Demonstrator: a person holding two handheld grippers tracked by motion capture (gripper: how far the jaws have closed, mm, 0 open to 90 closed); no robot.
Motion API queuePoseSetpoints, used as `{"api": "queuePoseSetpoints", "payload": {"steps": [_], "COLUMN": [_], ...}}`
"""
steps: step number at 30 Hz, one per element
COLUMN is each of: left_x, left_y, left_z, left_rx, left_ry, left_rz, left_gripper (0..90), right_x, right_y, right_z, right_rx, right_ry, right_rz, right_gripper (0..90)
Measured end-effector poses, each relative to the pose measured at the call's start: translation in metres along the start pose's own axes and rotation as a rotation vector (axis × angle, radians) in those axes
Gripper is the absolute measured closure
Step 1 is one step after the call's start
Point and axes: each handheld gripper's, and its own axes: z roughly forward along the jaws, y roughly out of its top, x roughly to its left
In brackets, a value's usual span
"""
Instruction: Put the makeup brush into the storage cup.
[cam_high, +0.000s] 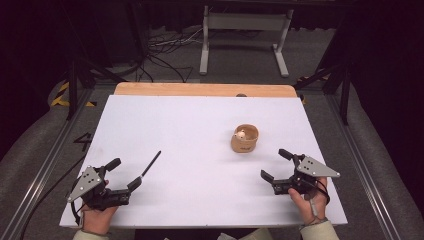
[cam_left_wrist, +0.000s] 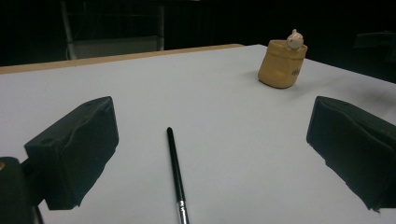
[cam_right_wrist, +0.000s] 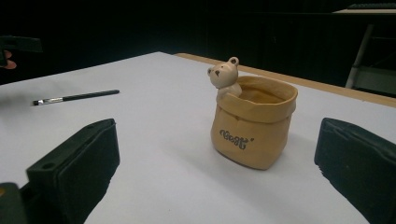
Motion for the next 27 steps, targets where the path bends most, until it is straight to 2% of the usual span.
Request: {"api": "queuePoseSetpoints", "payload": {"steps": [9,12,17,27], "left_x": [-0.002,0.0,0.0,-0.004], "left_y": [0.001,0.003,0.005,0.015], "left_z": [-0.001,-0.002,-0.004,-0.007], "left_rx": [-0.004,-0.013,-0.026,-0.042], "left_ry": [-0.003,0.01,0.008,-0.002], "left_rz": [0.002,0.006,0.006,0.03], "left_gripper": [2.9,3.1,3.1,3.2], "right_x": [0.0,-0.001,-0.001,-0.002], "right_y": [0.001,0.0,-0.001,-0.002], "right_z": [-0.002,-0.001,0.0,-0.003], "right_rx": [-0.012,-0.009,-0.01,-0.017], "right_ry": [-0.005,-0.003,-0.003,-0.01], "right_rz": [0.004,0.008,0.01,0.022], "right_gripper": [0.2,0.2,0.2,0.2]}}
